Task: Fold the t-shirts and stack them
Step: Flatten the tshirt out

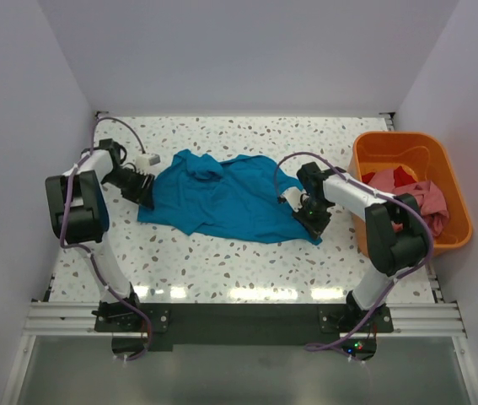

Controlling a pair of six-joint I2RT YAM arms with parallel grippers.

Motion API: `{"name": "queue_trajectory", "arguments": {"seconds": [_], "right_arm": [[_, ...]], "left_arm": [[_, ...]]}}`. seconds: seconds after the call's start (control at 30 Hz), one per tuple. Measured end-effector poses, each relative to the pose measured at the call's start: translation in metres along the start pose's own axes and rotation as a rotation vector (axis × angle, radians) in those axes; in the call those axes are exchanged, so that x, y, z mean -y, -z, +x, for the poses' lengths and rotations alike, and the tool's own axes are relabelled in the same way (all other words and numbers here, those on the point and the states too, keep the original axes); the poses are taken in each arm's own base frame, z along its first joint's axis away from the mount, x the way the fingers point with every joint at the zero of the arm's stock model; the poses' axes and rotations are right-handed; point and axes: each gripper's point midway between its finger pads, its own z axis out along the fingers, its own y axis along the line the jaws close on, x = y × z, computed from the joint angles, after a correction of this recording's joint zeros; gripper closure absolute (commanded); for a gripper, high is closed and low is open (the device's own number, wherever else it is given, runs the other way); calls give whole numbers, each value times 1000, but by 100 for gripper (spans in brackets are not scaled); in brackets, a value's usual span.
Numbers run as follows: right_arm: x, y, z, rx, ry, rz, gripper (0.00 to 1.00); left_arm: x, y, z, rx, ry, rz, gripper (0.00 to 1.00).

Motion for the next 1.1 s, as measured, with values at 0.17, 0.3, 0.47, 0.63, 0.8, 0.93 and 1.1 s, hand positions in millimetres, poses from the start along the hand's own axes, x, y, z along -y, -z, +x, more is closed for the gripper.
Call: {"name": "queue_trajectory", "arguments": {"seconds": [0.17, 0.3, 0.47, 0.63, 0.8, 0.93, 1.1], "right_arm": [[0, 0, 0, 0, 0, -1, 100], [0, 0, 0, -1, 0, -1, 100], [0, 0, 0, -1, 0, -1, 100], [0, 0, 1, -3, -1, -2, 100], [0, 5, 2, -4, -9, -4, 100], [3, 21, -6, 42, -19, 9, 100], [3, 39, -18, 110, -15, 21, 100]], "left_arm": [[0, -5, -1, -4, -8, 0, 60], [4, -9, -2, -11, -20, 10, 64], [11, -14, -2, -16, -31, 27, 79], [12, -14, -1, -19, -27, 28, 95], [9, -1, -5, -4, -13, -2, 100], [1, 30, -25, 54, -21, -80, 87], [3, 51, -36, 100, -36, -125, 92]]}}
